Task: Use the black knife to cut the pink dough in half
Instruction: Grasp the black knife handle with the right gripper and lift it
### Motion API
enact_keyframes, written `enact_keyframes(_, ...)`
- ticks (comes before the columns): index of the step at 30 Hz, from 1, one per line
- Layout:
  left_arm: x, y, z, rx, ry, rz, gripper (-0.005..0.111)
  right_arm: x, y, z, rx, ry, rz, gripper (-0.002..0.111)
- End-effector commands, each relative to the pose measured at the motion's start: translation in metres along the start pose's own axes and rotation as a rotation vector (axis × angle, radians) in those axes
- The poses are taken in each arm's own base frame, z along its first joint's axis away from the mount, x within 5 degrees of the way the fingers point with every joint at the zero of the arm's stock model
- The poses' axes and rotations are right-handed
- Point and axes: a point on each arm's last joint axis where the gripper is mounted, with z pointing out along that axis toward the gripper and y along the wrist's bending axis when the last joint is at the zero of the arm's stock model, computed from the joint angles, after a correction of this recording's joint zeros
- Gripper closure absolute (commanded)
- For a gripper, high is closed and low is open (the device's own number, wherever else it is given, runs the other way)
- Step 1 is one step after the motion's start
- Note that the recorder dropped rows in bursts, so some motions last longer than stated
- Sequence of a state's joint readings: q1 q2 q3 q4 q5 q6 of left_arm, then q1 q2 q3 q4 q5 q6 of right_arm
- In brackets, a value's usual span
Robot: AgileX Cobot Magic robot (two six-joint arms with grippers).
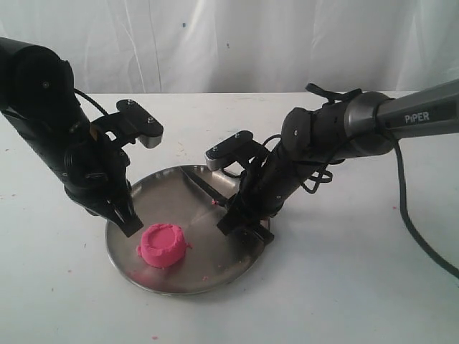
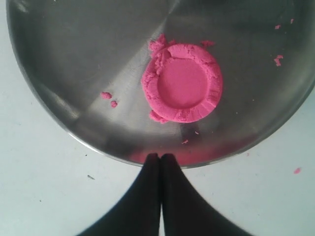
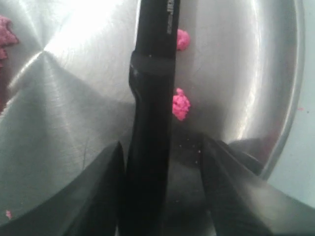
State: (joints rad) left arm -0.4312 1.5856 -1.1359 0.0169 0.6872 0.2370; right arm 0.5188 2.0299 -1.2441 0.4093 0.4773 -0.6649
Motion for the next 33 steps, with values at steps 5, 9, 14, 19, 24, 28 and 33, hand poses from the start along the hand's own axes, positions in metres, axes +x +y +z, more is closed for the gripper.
enact_keyframes(5,0.0,0.0,-0.001,0.007,0.001,-0.015,0.106,-0.003,0.0,-0.004,0.012,-0.02,-0.018,0.086)
enact_keyframes(9,0.0,0.0,-0.001,0.006,-0.003,-0.015,0.106,-0.008,0.0,-0.016,0.023,-0.049,-0.028,0.102)
enact_keyframes(14,-0.001,0.0,-0.001,0.003,-0.011,-0.015,0.106,-0.017,0.003,-0.044,0.035,-0.103,-0.045,0.105)
enact_keyframes(19,-0.001,0.0,-0.001,0.002,-0.013,-0.015,0.106,-0.009,0.009,-0.062,0.003,0.005,-0.083,0.105)
enact_keyframes(24,-0.002,-0.001,-0.001,0.017,-0.023,-0.03,0.106,0.005,0.014,-0.064,-0.045,0.164,0.021,0.108)
enact_keyframes(28,-0.003,-0.002,-0.001,0.024,-0.028,-0.037,0.106,0.014,0.017,-0.064,-0.075,0.242,0.054,0.108)
enact_keyframes(33,-0.003,-0.002,-0.001,0.03,-0.032,-0.043,0.106,0.015,0.013,-0.052,-0.03,0.156,0.069,0.108)
